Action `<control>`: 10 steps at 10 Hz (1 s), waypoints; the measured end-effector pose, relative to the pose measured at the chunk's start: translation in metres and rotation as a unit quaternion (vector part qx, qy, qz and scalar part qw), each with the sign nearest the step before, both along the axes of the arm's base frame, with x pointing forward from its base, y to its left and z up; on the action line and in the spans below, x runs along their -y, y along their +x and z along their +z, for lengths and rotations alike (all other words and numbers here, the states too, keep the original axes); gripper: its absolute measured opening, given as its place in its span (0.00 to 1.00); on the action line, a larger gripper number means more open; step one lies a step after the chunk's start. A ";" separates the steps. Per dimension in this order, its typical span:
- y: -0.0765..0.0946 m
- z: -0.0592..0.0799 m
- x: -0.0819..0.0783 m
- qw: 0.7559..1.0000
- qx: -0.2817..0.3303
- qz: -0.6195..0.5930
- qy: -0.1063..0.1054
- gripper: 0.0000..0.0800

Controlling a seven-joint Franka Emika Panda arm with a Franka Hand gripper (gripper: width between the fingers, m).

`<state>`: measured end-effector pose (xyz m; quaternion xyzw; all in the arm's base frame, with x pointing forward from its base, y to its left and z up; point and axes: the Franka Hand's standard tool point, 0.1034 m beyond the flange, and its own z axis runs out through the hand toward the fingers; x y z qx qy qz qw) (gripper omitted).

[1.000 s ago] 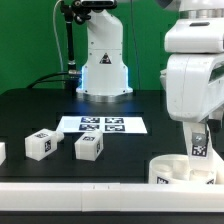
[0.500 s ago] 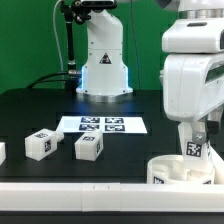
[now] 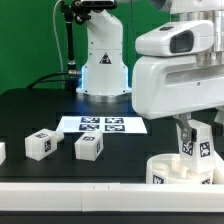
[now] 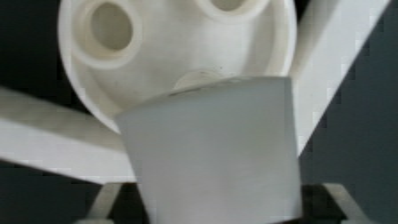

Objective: Assemble stool

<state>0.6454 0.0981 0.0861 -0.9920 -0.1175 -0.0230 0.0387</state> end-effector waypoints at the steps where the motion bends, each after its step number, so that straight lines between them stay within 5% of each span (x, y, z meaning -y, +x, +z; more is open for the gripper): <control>1: -0.001 -0.001 -0.001 0.998 -0.005 -0.055 0.005 0.43; 9: -0.001 -0.001 -0.004 0.943 -0.032 -0.330 0.028 0.43; 10: 0.000 -0.002 -0.002 0.914 -0.037 -0.402 0.044 0.43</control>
Offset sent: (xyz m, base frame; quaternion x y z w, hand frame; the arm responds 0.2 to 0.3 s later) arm 0.0000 0.0000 0.0000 0.0000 0.0000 0.1296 0.9916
